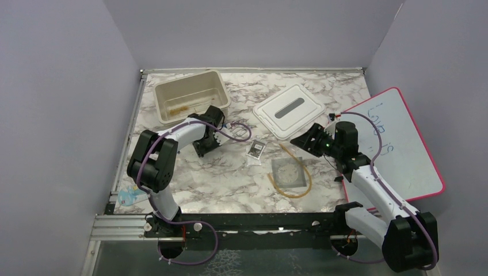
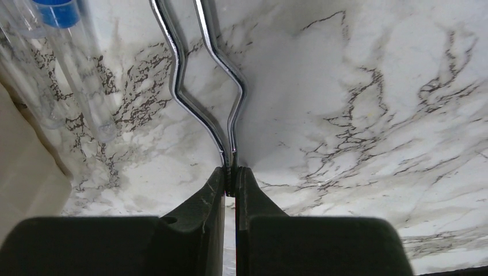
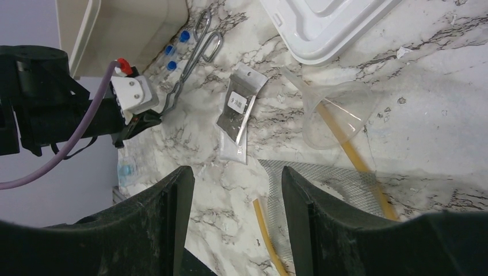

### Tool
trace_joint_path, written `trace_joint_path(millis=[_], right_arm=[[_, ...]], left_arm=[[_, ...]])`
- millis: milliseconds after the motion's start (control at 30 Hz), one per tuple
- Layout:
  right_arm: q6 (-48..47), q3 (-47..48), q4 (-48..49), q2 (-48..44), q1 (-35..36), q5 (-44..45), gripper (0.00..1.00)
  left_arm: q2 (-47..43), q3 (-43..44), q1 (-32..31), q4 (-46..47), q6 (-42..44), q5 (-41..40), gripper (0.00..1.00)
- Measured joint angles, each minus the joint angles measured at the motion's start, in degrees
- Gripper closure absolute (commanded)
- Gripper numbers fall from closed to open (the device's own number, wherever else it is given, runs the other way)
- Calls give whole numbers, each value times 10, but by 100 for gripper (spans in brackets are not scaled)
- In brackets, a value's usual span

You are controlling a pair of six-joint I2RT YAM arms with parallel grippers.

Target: Organize the chemistry lab equipment

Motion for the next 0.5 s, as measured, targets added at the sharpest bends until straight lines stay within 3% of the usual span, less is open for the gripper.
trace_joint_path(millis=[200, 500], right_arm=[[1, 0, 0, 0, 0, -1, 38], [26, 0, 31, 47, 3, -32, 38]], left_arm=[[-19, 3, -35, -13, -4, 32, 100], [-134, 7, -73, -16, -33, 113, 100]])
